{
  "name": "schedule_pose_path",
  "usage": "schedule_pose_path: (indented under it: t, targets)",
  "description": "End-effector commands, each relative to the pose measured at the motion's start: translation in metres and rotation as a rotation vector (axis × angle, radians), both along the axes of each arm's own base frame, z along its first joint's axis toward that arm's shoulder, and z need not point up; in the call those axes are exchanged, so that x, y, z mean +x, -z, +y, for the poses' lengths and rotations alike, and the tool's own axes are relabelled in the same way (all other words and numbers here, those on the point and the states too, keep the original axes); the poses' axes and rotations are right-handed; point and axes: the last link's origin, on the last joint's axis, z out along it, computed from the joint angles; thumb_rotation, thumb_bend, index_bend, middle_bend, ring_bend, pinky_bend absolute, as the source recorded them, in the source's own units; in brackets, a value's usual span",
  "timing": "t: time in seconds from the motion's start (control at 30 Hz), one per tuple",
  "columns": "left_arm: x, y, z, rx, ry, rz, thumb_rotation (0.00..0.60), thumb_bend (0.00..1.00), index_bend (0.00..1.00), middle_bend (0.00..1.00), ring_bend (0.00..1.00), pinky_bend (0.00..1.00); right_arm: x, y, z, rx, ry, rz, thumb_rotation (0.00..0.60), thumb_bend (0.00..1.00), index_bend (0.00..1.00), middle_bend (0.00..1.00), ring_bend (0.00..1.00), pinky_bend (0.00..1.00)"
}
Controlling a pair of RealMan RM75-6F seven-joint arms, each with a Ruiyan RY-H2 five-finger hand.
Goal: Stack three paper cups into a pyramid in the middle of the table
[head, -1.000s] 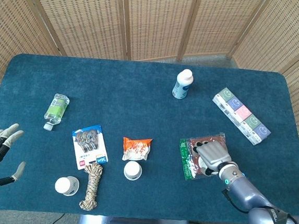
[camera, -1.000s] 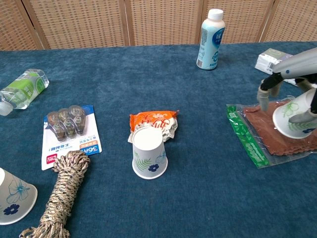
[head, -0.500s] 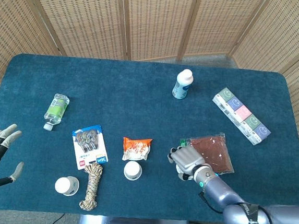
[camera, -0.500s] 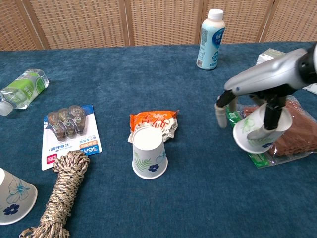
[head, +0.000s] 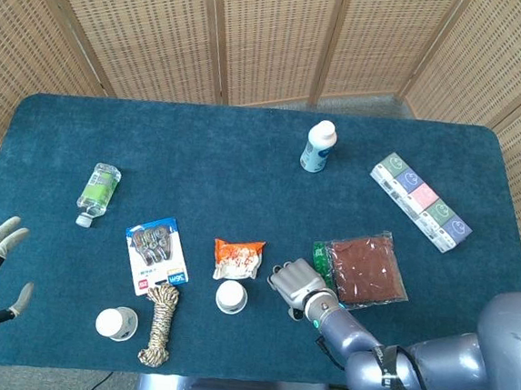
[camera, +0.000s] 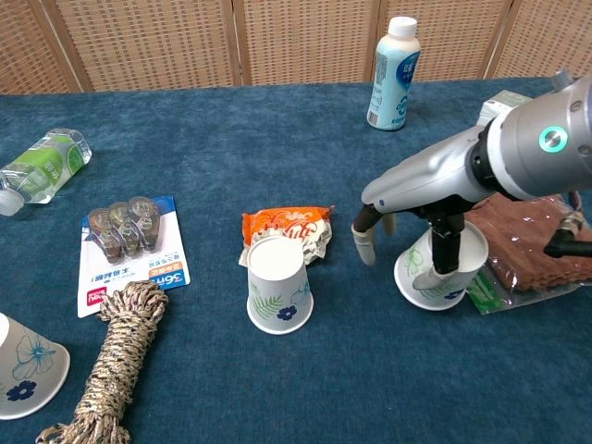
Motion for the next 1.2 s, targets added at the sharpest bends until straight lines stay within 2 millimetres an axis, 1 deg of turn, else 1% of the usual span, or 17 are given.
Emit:
schedule_pose_path:
  t: [0.03, 0.1, 0.23, 0.4, 0.47, 0.63, 0.93, 1.2]
  targets:
    - [0.0, 0.0, 0.0, 0.002, -0.001, 0.0, 0.369, 0.51, 0.06, 0.0, 0.0, 0.0, 0.003, 0.002, 0.0, -0.004, -0.007, 0.005, 0.6, 0.38, 0.25, 0.18, 0.16, 0.65]
    - [-0.001, -0.001, -0.001, 0.003, -0.003, 0.0, 0.369, 0.51, 0.06, 0.0, 0.0, 0.0, 0.004, 0.002, -0.001, -0.005, -0.003, 0.005, 0.6, 0.38, 0.22, 0.16, 0.14, 0.62]
    - [-0.001, -0.001, -0.001, 0.003, -0.005, -0.001, 0.375, 0.51, 0.06, 0.0, 0.0, 0.0, 0.004, 0.001, -0.003, -0.009, -0.002, 0.007, 0.6, 0.38, 0.11, 0.1, 0.09, 0.5]
    - [0.0, 0.0, 0.0, 0.001, 0.001, 0.0, 0.367, 0.51, 0.06, 0.0, 0.0, 0.0, 0.006, 0.0, -0.003, -0.006, -0.001, 0.005, 0.6, 0.38, 0.02, 0.05, 0.05, 0.39]
    - [0.001, 0.001, 0.001, 0.0, 0.004, 0.0, 0.366, 0.51, 0.05, 0.0, 0.0, 0.0, 0.007, -0.001, -0.004, -0.01, -0.004, 0.003, 0.6, 0.38, 0.0, 0.03, 0.03, 0.35]
    - [0.002, 0.001, 0.001, -0.001, 0.01, 0.0, 0.368, 0.51, 0.05, 0.0, 0.0, 0.0, 0.007, -0.008, -0.003, -0.019, -0.004, 0.008, 0.6, 0.38, 0.0, 0.0, 0.01, 0.33]
    - [0.005, 0.005, 0.004, -0.016, 0.028, -0.005, 0.372, 0.51, 0.04, 0.0, 0.0, 0.0, 0.002, -0.022, 0.001, -0.044, -0.001, 0.015, 0.6, 0.38, 0.0, 0.0, 0.0, 0.31]
    - [0.008, 0.006, 0.008, -0.027, 0.046, 0.005, 0.368, 0.51, 0.04, 0.0, 0.0, 0.0, -0.007, -0.044, 0.003, -0.095, 0.034, -0.022, 0.6, 0.4, 0.0, 0.0, 0.0, 0.31]
